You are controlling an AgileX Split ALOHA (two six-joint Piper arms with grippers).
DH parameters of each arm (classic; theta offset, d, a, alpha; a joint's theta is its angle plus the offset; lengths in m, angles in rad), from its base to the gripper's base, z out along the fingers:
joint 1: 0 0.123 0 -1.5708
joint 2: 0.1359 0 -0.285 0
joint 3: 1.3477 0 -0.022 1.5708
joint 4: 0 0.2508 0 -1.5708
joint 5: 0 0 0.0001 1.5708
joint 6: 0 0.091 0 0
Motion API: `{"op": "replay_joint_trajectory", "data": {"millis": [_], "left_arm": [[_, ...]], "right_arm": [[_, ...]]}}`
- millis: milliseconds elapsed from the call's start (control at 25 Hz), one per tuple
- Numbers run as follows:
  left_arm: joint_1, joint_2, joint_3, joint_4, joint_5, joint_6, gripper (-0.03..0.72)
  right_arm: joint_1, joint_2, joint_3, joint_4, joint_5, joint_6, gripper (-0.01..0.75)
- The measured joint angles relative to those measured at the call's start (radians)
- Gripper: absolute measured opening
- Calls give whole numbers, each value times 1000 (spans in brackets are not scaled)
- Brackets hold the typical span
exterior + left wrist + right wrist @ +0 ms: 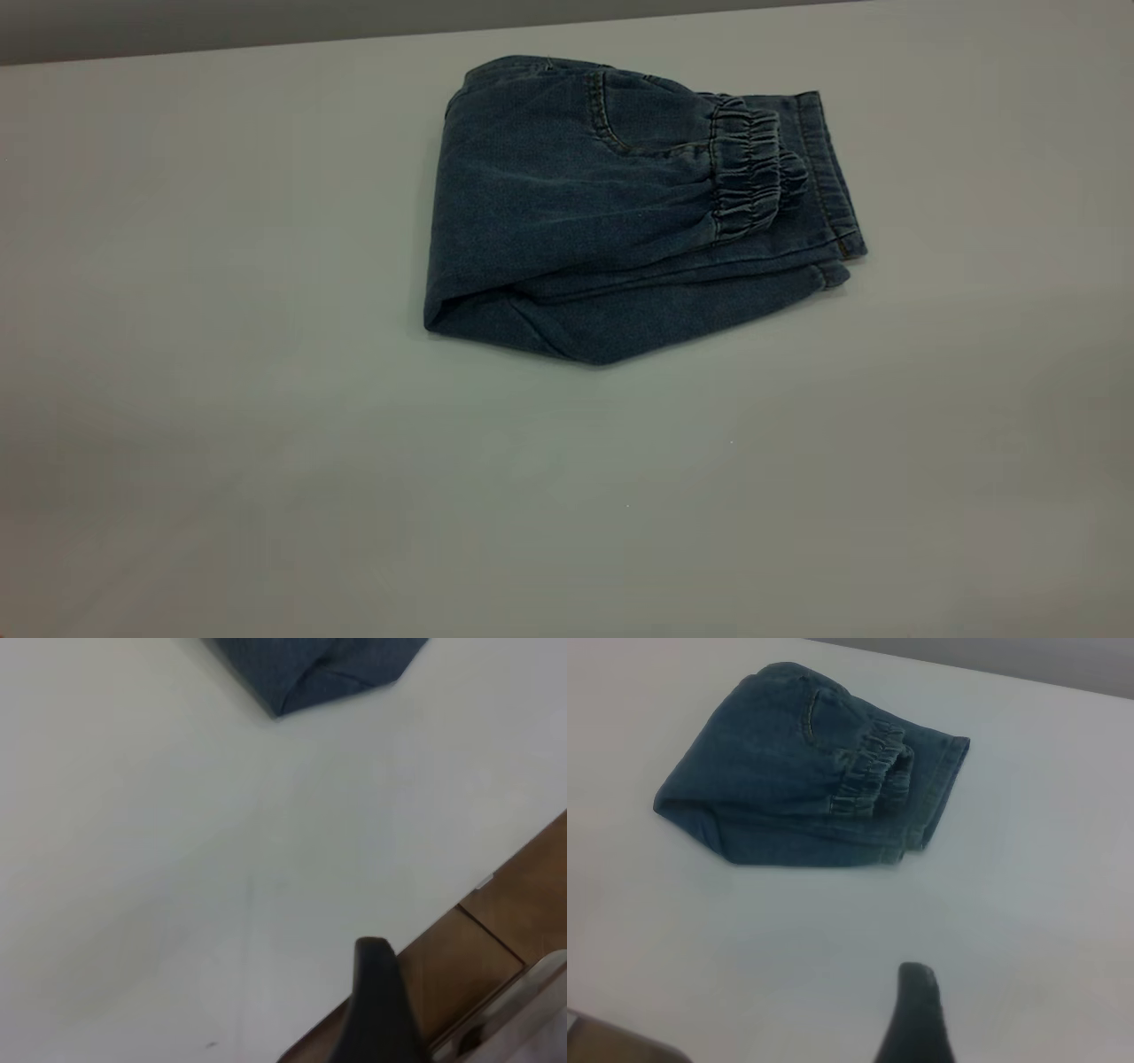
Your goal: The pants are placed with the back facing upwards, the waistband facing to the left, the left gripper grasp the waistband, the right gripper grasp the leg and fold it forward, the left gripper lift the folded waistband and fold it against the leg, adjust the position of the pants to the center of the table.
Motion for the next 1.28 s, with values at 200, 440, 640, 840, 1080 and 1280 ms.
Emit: {"op": "replay_joint_trajectory", "data": {"millis": [200, 440, 640, 840, 1080, 1280], "left_arm": [[0, 0, -1, 1, 0, 0, 454], [81, -32, -1, 0, 1, 1, 454], [261, -86, -1, 1, 2, 1, 454], [466, -136, -1, 1, 2, 1, 454], [659, -228, -1, 1, 2, 0, 454], [723, -280, -1, 1, 2, 0, 454]], "right_arm": [[0, 0, 0, 0, 0, 0, 480], [0, 0, 0, 0, 0, 0, 480], [0, 0, 0, 0, 0, 0, 480], [-1, 0, 0, 0, 0, 0, 480], [-18, -18, 0, 0, 0, 0, 480], [-73, -41, 0, 1, 0, 0, 480]]}}
